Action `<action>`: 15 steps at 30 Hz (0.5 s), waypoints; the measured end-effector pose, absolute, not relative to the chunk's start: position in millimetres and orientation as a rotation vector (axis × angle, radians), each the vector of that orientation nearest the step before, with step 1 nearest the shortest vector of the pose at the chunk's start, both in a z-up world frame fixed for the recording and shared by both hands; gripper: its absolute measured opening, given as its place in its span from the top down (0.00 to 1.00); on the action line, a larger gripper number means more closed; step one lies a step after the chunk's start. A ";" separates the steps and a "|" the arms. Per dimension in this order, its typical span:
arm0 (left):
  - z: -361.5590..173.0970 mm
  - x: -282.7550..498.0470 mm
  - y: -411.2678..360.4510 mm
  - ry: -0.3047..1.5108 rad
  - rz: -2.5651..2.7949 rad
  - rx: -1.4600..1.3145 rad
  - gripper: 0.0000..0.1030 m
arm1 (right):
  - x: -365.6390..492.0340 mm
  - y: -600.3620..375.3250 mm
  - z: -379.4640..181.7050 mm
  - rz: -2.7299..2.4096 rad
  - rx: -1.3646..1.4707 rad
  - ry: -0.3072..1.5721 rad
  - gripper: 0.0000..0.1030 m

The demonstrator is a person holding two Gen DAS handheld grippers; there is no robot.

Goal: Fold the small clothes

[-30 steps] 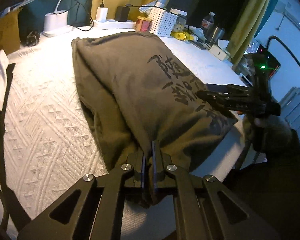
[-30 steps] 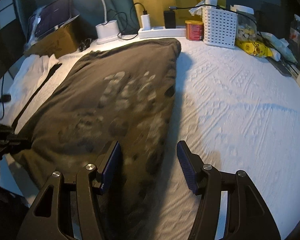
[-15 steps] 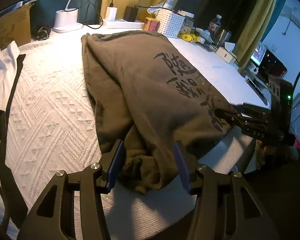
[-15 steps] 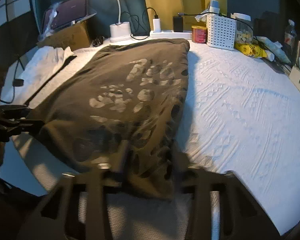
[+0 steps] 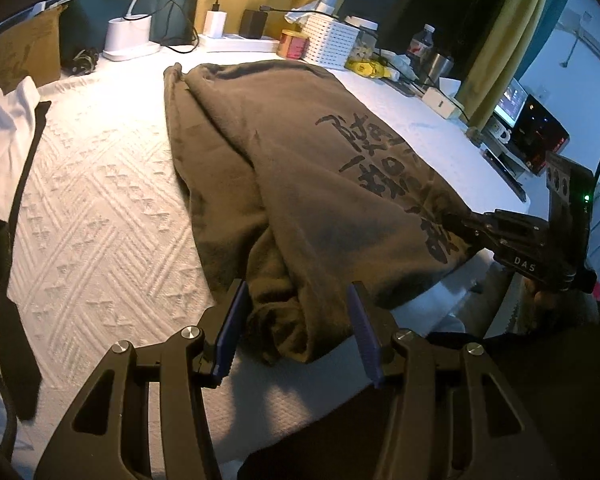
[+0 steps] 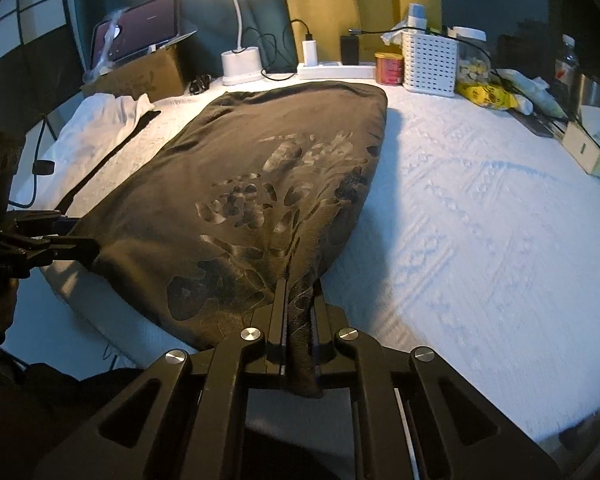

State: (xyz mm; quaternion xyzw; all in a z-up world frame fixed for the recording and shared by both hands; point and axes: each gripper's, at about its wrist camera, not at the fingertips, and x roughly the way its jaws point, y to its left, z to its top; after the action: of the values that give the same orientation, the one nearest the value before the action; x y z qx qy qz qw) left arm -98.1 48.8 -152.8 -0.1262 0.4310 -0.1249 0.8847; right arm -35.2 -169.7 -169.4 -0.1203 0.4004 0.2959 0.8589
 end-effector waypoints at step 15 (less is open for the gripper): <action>-152.1 -101.8 20.0 0.941 -0.331 -0.212 0.40 | -39.2 -191.1 -176.7 0.564 -0.242 0.845 0.88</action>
State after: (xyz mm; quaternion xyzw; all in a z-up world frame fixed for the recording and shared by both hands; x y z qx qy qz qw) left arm -101.8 20.0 -152.1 -0.1015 0.4505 -0.1586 0.8727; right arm -39.2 -191.1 -176.7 -0.1158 0.4033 0.2696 0.8668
